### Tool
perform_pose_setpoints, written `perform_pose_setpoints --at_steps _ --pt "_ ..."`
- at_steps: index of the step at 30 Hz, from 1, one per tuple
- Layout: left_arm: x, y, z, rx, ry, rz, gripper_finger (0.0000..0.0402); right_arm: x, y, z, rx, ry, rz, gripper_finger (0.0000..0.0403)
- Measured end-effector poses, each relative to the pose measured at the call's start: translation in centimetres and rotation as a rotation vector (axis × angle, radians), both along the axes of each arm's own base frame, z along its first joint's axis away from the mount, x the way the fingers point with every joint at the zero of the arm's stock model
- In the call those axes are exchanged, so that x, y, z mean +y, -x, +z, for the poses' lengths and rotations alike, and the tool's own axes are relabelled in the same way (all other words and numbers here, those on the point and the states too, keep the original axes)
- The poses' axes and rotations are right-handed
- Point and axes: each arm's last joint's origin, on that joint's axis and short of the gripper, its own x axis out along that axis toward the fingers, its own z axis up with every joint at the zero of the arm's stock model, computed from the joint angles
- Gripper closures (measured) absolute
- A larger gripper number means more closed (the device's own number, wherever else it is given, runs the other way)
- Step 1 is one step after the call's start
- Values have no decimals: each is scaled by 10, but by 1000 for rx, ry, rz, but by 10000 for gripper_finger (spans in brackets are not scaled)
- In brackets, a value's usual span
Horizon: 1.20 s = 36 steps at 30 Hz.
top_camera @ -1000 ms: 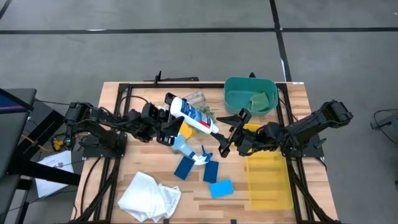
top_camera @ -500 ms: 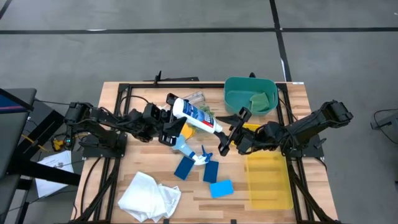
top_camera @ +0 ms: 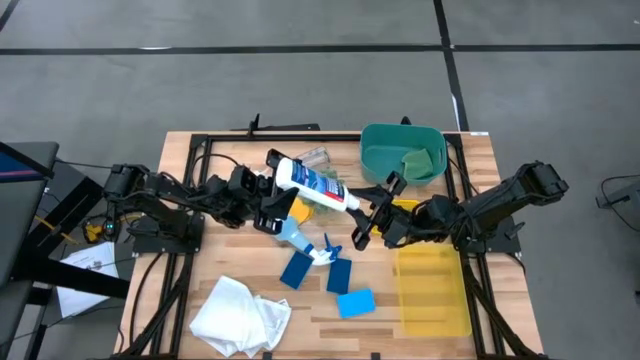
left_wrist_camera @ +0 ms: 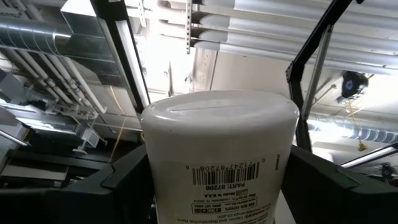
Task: Pick & Place Kitchen Items
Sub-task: Put the white bottle into the yellow bin
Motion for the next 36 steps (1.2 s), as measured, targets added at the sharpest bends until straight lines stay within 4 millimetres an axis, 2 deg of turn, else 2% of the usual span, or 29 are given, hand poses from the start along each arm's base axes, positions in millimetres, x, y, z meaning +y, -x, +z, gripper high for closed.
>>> perform_pose_setpoints --at_steps 5,9,23,36 --pt "-1 -3 -3 27 -9 -21 121 4 -1 -3 19 14 17 182" --pt "-1 -2 -3 24 -4 -15 121 4 0 -2 12 14 14 157" --pt "5 -2 -2 22 13 25 121 8 1 -2 19 29 17 209" --pt "7 -1 -1 8 26 40 121 7 2 -2 18 13 -9 213"
